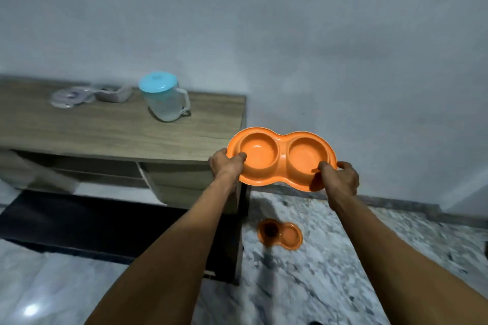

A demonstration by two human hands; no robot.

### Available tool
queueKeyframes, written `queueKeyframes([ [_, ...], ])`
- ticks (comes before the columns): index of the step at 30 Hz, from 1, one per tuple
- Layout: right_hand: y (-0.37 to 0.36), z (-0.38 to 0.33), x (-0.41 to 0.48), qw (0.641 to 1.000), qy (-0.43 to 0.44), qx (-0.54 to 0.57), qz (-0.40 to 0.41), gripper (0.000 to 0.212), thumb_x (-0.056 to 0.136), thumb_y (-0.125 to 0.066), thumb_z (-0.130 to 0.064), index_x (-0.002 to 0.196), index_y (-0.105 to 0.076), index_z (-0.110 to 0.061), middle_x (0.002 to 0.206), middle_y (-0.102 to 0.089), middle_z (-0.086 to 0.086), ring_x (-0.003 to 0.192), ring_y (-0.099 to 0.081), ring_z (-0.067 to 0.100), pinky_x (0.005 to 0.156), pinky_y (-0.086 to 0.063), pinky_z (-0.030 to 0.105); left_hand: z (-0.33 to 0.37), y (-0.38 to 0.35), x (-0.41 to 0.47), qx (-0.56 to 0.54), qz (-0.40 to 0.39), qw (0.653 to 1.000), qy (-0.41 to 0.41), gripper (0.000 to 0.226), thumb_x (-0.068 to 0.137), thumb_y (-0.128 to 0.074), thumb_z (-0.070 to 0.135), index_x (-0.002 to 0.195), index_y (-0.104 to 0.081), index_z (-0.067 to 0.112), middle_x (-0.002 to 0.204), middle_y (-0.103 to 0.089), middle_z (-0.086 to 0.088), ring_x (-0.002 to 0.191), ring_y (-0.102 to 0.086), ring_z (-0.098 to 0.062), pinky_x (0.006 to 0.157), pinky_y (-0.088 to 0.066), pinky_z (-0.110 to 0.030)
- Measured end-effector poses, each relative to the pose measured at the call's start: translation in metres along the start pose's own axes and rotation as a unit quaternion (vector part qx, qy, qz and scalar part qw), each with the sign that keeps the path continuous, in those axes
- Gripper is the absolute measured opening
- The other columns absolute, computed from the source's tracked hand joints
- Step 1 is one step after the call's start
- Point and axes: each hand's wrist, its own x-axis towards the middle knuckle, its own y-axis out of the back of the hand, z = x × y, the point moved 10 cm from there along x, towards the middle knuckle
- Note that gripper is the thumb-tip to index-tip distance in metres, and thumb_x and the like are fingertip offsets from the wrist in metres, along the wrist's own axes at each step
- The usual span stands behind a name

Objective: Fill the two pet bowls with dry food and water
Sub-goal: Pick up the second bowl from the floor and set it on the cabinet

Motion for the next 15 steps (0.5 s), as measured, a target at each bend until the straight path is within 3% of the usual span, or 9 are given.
queueKeyframes([
  [6, -0.103, -0.045, -0.091, 0.998, 0.038, -0.015, -0.056, 0.064, 0.075, -0.069, -0.035, 0.134, -0.055, -0.013, 0.133, -0.057, 0.017, 0.116, -0.057, 0.039, 0.098, -0.049, 0.047, 0.006, 0.147, 0.029, -0.029, 0.046, 0.999, -0.001, 0.027, 0.080, -0.076, 0.017, 0.104, -0.067, 0.009, 0.109, -0.068, -0.017, 0.092, -0.063, -0.028, 0.091, -0.054, -0.040],
  [10, -0.186, -0.069, -0.134, 0.993, 0.055, -0.021, -0.101, 0.063, 0.079, -0.071, -0.033, 0.136, -0.054, -0.012, 0.134, -0.057, 0.015, 0.117, -0.057, 0.038, 0.093, -0.048, 0.045, -0.003, 0.229, 0.066, -0.047, 0.082, 0.995, 0.014, 0.053, 0.081, -0.075, 0.020, 0.129, -0.059, 0.003, 0.119, -0.066, -0.014, 0.105, -0.063, -0.029, 0.096, -0.051, -0.037],
  [13, -0.252, -0.082, -0.160, 0.989, 0.059, -0.031, -0.135, 0.064, 0.077, -0.070, -0.038, 0.134, -0.054, -0.015, 0.134, -0.057, 0.015, 0.115, -0.058, 0.038, 0.097, -0.050, 0.048, -0.008, 0.282, 0.100, -0.048, 0.106, 0.993, 0.017, 0.049, 0.081, -0.074, 0.018, 0.125, -0.061, 0.002, 0.117, -0.066, -0.016, 0.098, -0.063, -0.029, 0.095, -0.053, -0.042],
  [15, -0.295, -0.088, -0.173, 0.987, 0.053, -0.034, -0.150, 0.063, 0.075, -0.071, -0.038, 0.132, -0.055, -0.016, 0.132, -0.057, 0.014, 0.114, -0.058, 0.038, 0.098, -0.050, 0.051, -0.013, 0.314, 0.127, -0.045, 0.119, 0.991, 0.029, 0.054, 0.080, -0.075, 0.020, 0.129, -0.059, 0.003, 0.121, -0.065, -0.017, 0.104, -0.064, -0.031, 0.094, -0.054, -0.047],
])
